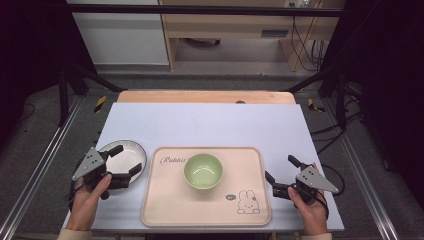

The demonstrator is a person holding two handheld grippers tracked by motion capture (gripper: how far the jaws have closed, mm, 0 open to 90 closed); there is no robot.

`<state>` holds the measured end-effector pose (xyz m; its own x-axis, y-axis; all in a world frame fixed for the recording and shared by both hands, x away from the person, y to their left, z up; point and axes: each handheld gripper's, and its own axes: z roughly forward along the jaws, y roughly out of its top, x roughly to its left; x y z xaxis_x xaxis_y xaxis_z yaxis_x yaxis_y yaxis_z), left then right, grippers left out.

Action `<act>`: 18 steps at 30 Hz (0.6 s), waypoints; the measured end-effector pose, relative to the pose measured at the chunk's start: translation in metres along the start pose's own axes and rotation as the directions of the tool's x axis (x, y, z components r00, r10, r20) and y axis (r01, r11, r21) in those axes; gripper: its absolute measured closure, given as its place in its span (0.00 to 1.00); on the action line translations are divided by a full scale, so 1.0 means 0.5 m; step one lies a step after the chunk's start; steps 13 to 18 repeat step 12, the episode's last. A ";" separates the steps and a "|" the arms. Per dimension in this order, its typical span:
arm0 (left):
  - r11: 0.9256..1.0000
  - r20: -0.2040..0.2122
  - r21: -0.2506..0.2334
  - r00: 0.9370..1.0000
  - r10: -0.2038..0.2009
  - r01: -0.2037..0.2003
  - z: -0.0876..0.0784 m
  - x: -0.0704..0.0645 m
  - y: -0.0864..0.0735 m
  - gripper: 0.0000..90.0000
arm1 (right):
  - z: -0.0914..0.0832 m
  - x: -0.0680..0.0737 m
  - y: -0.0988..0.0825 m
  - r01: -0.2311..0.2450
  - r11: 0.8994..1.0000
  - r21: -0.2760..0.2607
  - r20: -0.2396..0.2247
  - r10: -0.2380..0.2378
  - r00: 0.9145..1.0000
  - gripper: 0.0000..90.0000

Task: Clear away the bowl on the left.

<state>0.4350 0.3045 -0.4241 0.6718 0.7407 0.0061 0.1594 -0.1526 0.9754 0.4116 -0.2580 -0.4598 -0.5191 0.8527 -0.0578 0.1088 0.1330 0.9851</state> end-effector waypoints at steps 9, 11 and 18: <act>1.000 0.021 0.013 1.000 0.022 -0.023 0.002 -0.010 -0.017 0.05 | -0.004 0.001 0.003 0.007 1.000 -0.029 -0.010 -0.007 1.000 0.04; 1.000 0.022 0.011 0.999 0.028 -0.028 0.002 -0.011 -0.018 0.05 | -0.004 0.001 0.003 0.011 0.999 -0.034 -0.011 -0.012 1.000 0.04; 1.000 0.021 0.009 0.999 0.029 -0.030 0.002 -0.011 -0.019 0.05 | -0.005 0.001 0.004 0.011 0.999 -0.040 -0.010 -0.012 1.000 0.04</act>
